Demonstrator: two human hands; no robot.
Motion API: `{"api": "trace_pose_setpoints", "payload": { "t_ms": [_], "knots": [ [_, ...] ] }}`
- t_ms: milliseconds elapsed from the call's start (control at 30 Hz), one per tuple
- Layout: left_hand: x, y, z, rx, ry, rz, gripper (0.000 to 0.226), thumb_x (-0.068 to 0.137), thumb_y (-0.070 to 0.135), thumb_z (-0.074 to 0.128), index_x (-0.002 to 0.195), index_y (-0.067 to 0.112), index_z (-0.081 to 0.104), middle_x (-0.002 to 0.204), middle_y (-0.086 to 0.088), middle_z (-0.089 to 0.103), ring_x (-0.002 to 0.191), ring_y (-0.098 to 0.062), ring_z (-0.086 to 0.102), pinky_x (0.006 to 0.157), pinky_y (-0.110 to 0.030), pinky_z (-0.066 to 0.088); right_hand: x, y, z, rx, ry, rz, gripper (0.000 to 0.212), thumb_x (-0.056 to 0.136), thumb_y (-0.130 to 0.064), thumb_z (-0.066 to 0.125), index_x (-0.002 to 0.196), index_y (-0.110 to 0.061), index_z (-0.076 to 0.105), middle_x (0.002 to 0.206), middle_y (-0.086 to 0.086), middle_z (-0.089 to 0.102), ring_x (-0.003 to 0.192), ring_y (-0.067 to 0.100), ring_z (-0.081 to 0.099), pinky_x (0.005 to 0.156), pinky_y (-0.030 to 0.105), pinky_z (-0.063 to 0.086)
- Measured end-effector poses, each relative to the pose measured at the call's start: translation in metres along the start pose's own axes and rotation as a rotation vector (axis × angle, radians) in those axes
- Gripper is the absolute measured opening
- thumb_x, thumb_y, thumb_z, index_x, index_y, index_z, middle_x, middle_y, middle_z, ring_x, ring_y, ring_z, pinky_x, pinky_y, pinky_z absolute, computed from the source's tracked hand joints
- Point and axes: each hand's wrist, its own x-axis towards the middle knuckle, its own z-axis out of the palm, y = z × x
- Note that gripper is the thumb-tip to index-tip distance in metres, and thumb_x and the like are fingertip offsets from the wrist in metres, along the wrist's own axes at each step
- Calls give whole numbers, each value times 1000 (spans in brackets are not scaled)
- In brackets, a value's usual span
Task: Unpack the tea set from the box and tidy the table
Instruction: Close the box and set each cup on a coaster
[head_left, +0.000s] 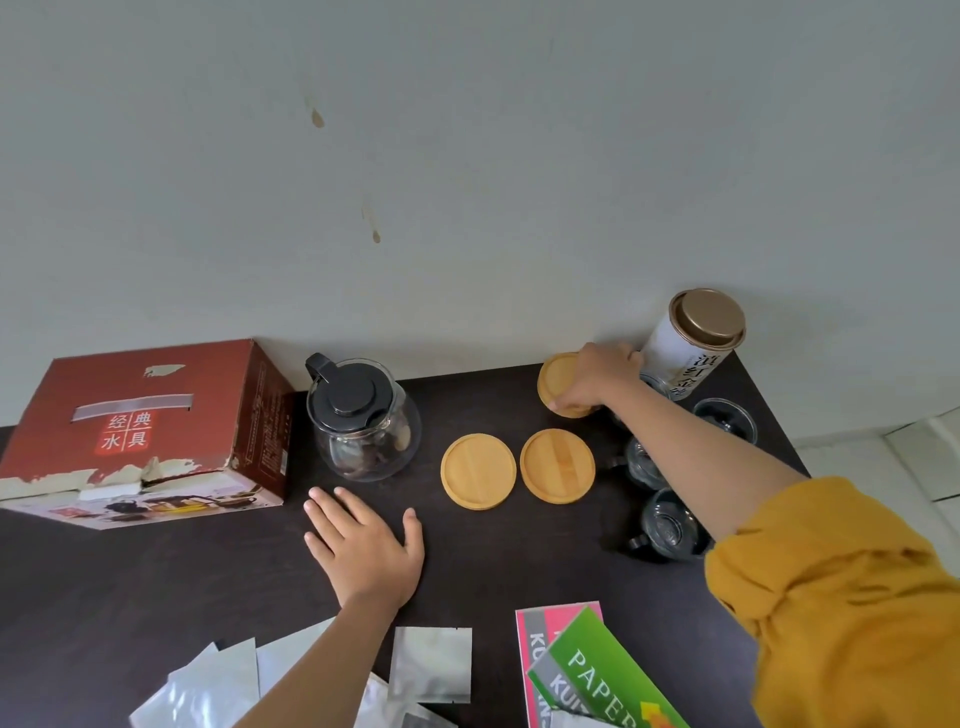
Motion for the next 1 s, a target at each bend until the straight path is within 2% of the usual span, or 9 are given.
{"api": "trace_pose_setpoints", "payload": {
  "t_ms": [267,433,667,867,1000],
  "knots": [
    [-1,1,-1,8,-2,2,93,80,60,22,141,-11,25,149,-34,18,139,-46,18,106,-59,26,-14,-15,3,-16,149,-95,68,63,-61,72,108,-14,52,96,2,53,107,28,48,80,38,29],
    [-1,1,-2,-4,-4,0,93,80,60,22,141,-11,25,149,-34,18,139,-46,17,106,-59,25,-30,-56,19,150,186,-193,73,65,-62,72,117,-15,53,114,3,58,119,33,41,93,43,33],
    [-1,0,-2,-21,-21,-12,94,79,60,23,142,-10,22,151,-33,15,141,-45,14,108,-58,23,-30,-104,41,202,209,-200,59,66,-55,75,104,-15,56,108,1,59,118,31,40,89,40,34],
    [-1,0,-2,-19,-20,-7,93,80,59,24,142,-10,23,151,-33,15,141,-45,14,108,-58,24,-27,-107,56,211,228,-161,78,67,-63,71,121,-11,48,118,8,56,115,32,42,93,42,34],
    [-1,1,-1,-27,-17,3,93,80,59,25,142,-11,23,150,-34,16,140,-45,15,107,-59,24,-33,-91,52,213,271,-192,75,74,-64,65,124,-11,48,126,7,53,120,33,41,98,45,32]
  ]
}}
